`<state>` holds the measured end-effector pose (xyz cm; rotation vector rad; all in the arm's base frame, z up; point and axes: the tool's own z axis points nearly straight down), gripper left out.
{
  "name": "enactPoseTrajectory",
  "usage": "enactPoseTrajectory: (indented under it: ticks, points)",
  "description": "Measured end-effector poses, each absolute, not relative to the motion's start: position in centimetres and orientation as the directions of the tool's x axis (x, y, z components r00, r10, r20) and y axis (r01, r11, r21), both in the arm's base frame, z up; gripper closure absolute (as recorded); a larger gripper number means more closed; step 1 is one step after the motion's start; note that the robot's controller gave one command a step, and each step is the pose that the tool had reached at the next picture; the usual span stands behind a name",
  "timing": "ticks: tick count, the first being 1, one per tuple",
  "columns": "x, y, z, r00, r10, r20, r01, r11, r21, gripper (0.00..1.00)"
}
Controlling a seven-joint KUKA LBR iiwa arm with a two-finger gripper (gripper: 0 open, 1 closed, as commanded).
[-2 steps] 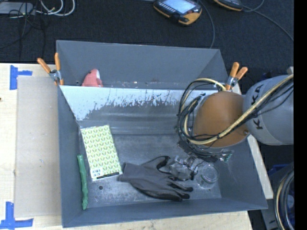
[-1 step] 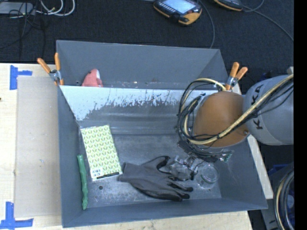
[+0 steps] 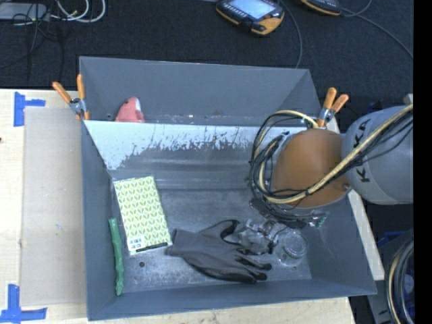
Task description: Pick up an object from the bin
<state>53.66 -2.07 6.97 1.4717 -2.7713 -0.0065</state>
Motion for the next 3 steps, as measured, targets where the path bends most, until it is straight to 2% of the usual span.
enactPoseTrajectory:
  ticks: [3]
  points:
    - [53.66, -2.08, 6.97, -0.561, -0.828, 0.001, -0.828, 0.561, 0.006, 1.00]
